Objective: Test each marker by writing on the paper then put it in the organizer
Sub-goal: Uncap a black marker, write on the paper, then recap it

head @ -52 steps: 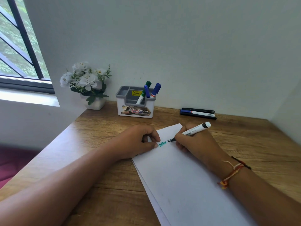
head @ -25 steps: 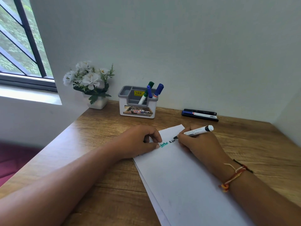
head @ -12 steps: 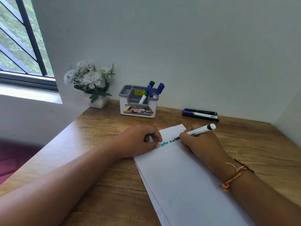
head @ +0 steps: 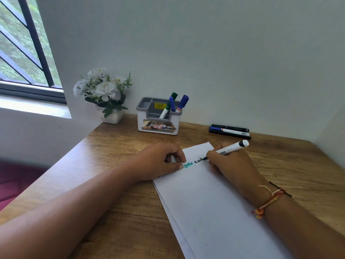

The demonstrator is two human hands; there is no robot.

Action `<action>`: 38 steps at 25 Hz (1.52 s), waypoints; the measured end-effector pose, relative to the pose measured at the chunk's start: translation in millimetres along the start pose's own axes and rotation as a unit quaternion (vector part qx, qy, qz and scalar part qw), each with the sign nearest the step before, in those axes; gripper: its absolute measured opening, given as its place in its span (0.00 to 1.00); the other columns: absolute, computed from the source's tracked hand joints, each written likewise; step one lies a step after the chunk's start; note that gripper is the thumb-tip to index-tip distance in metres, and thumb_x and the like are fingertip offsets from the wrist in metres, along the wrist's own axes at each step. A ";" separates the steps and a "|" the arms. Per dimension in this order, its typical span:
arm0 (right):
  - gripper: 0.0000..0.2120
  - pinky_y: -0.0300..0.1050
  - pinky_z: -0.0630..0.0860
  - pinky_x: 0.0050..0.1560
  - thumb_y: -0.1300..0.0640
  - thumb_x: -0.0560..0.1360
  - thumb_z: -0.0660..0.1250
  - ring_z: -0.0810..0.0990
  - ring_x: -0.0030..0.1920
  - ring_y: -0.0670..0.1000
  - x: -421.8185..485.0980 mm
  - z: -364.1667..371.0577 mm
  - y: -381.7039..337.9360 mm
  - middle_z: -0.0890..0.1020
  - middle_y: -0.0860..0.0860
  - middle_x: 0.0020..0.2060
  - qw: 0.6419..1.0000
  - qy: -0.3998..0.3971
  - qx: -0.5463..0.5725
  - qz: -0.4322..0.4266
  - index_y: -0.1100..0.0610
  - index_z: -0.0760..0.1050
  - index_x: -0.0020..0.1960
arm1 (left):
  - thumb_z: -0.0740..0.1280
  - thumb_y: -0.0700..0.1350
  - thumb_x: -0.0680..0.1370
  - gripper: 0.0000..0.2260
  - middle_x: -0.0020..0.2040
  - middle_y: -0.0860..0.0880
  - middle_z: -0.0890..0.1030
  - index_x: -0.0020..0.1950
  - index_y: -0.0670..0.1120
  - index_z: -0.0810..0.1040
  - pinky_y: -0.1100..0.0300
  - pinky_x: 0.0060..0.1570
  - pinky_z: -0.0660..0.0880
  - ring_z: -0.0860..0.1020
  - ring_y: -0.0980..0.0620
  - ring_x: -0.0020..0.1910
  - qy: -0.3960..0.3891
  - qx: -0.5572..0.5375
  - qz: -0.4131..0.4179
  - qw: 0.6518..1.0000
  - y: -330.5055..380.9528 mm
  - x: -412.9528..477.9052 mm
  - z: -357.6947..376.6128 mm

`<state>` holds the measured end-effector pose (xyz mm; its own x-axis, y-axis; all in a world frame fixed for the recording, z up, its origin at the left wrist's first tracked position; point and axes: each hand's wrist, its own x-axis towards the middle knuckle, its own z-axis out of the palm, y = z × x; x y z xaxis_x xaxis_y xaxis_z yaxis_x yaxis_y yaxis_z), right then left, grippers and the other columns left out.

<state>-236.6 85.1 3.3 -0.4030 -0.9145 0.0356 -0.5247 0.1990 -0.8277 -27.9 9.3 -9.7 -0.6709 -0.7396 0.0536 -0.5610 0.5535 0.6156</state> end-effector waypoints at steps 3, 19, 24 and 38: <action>0.06 0.37 0.68 0.30 0.54 0.72 0.69 0.76 0.22 0.38 0.4 0.6 0.6 0.82 0.47 0.25 1.000 0.001 0.004 0.001 0.57 0.80 0.41 | 0.70 0.50 0.78 0.06 0.53 0.62 0.80 0.55 0.59 0.79 0.57 0.52 0.80 0.78 0.53 0.50 -0.002 0.001 0.001 1.000 0.8 -0.4 -0.3; 0.07 0.30 0.68 0.22 0.56 0.76 0.67 0.75 0.21 0.39 3.5 -0.3 3.0 0.82 0.50 0.32 0.997 0.004 0.072 0.010 0.58 0.79 0.42 | 0.71 0.52 0.77 0.09 0.53 0.62 0.80 0.57 0.60 0.78 0.59 0.52 0.80 0.78 0.55 0.50 0.006 0.007 -0.008 1.000 1.7 -0.1 -2.9; 0.08 0.37 0.76 0.31 0.54 0.78 0.70 0.80 0.33 0.44 8.8 -2.9 7.8 0.84 0.53 0.37 0.969 -0.021 0.244 0.031 0.58 0.82 0.48 | 0.77 0.53 0.71 0.25 0.56 0.61 0.78 0.66 0.56 0.75 0.61 0.60 0.77 0.77 0.60 0.55 -0.024 -0.023 -0.080 0.996 3.7 -8.5 -28.7; 0.09 0.45 0.78 0.39 0.58 0.81 0.65 0.83 0.39 0.48 -5.0 -5.1 -7.3 0.86 0.54 0.38 0.949 -0.055 0.302 -0.073 0.53 0.84 0.49 | 0.66 0.45 0.81 0.08 0.49 0.48 0.84 0.56 0.48 0.83 0.62 0.48 0.78 0.79 0.56 0.44 0.122 -0.315 -0.075 0.938 10.5 -15.2 -34.0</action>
<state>-234.6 90.0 12.0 -0.2607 -0.9549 0.1424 -0.0295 -0.1395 -0.9898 -7.1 13.4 22.7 -0.4339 -0.8990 0.0599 -0.1901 0.1564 0.9692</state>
